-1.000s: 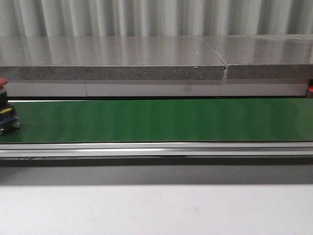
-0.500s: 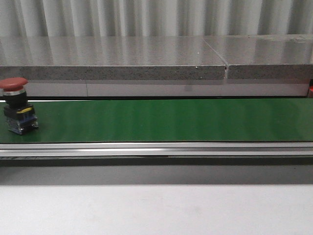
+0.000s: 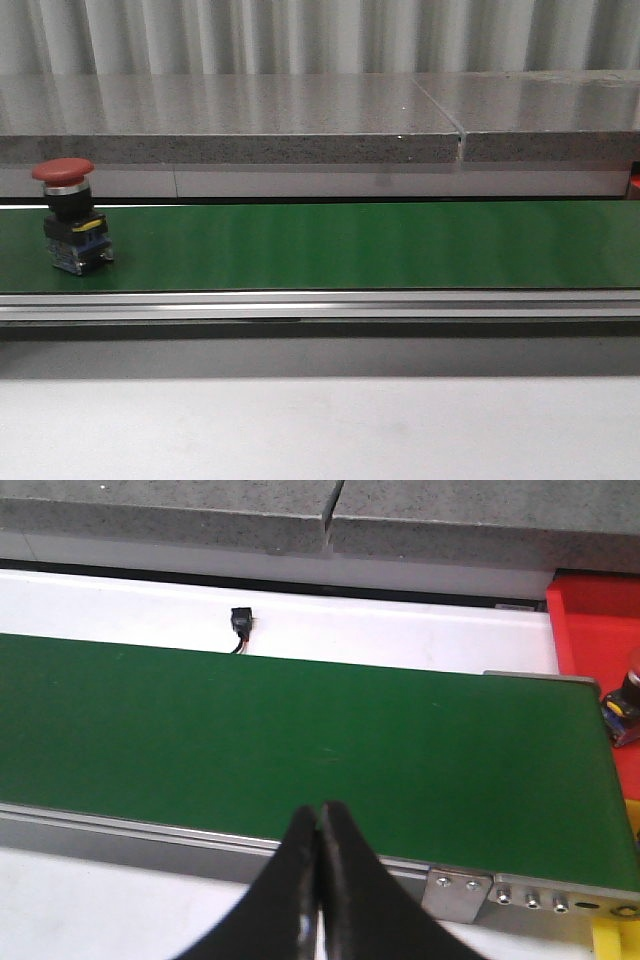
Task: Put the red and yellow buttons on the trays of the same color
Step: 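Lower the left gripper onto a yellow button and grasp it, then place the yellow button on the belt behind the red one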
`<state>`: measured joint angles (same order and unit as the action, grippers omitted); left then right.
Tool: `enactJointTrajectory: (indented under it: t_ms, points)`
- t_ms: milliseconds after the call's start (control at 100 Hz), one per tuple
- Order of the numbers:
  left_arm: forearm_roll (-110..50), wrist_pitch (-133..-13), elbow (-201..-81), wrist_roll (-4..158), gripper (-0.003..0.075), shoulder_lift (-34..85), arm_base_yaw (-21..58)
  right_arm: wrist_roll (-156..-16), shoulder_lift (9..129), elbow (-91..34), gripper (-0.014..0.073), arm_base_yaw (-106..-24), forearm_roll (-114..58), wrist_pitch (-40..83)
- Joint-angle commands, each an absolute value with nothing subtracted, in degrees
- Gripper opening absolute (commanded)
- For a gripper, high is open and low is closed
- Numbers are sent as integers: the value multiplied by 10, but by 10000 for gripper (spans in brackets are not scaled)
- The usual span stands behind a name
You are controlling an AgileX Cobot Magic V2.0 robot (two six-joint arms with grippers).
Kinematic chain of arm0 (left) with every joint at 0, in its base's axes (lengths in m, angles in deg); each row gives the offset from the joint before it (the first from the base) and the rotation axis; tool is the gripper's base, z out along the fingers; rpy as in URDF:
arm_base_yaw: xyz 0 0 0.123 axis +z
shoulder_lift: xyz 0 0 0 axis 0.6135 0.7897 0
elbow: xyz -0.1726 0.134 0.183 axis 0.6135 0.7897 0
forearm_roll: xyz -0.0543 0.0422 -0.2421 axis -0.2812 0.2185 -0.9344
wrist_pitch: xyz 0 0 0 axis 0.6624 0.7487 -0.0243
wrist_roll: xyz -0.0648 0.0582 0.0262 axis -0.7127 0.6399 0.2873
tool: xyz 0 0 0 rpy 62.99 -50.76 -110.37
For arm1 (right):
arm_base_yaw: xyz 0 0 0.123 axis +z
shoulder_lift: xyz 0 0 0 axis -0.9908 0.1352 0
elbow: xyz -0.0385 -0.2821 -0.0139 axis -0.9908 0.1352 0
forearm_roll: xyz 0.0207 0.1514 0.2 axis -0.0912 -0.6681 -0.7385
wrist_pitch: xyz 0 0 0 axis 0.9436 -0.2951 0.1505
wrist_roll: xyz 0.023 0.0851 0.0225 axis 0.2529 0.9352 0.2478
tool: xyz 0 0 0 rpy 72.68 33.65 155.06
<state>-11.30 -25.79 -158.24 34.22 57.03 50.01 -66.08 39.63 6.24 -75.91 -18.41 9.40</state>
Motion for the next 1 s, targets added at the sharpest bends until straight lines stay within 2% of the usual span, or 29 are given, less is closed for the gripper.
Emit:
enactJointTrajectory:
  t_ms: [0,350,420,520,600,840,990]
  points:
    - [-121,-276,-1594,343,210,552,486,-665,396,48,-68,-758,-179,139]
    - [-117,-277,-1593,345,229,577,467,-665,396,48,-68,-758,-179,139]
    - [-117,-275,-1593,345,299,577,467,-665,396,48,-68,-758,-179,139]
    - [-117,-273,-1593,345,449,578,467,-665,396,48,-68,-758,-179,139]
    - [-117,-277,-1593,348,517,578,467,-665,396,48,-68,-758,-179,139]
    - [-118,-294,-1595,367,521,561,463,-665,396,48,-68,-758,-179,139]
    - [-123,-322,-1595,393,463,524,428,-665,396,48,-68,-758,-179,139]
